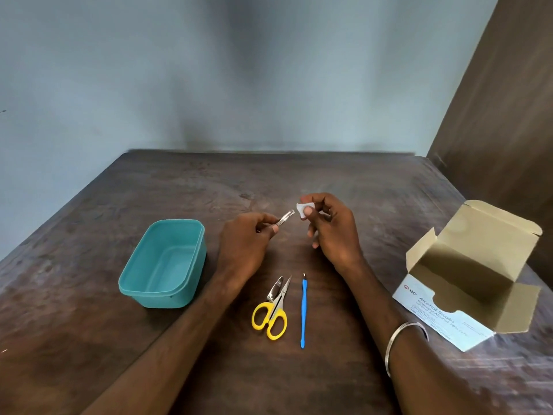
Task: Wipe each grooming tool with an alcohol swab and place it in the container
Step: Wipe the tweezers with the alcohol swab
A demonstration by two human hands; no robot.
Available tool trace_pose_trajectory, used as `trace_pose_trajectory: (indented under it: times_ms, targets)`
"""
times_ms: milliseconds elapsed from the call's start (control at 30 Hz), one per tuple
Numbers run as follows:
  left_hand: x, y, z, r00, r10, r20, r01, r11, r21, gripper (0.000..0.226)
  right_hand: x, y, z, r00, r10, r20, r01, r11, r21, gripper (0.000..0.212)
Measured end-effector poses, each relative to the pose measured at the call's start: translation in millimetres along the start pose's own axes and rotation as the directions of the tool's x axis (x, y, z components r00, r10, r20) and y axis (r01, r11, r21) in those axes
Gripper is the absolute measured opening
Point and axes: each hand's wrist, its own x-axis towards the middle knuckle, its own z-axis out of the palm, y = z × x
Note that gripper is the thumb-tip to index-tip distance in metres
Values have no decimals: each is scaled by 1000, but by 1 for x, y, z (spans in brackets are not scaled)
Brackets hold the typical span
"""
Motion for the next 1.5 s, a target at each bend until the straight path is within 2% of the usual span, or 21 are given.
trace_pose_trajectory:
  times_ms: [167,333,567,833,1033,1200,1367,1500]
  targets:
    - [4,-4,5,1000,4,9,-4,1000,-18,23,2,0,1,1000,-9,10,9,999,-33,26]
    - [6,-7,8,1000,12,12,-11,999,-52,23,2,0,0,999,-18,30,19,1000,-26,28]
    - [9,-5,11,999,38,30,-37,999,-13,25,-2,-5,-1,995,-18,95,26,996,-87,30]
    - [10,-4,16,994,99,-38,-94,988,126,28,-2,-6,-2,992,41,116,-26,992,-126,27]
    - [11,-12,20,983,172,-61,-153,961,232,30,-2,-5,-1,989,29,147,0,982,-190,19]
    - [10,-16,22,964,250,-86,-218,936,276,32,-4,-7,-2,989,48,138,-24,985,-169,13]
    - [8,-16,23,944,317,-90,-269,898,347,34,-3,-4,-2,988,77,130,-68,995,-70,6]
    - [7,-16,25,935,349,-58,-309,886,346,35,-2,-3,-2,984,93,149,-90,996,-22,19]
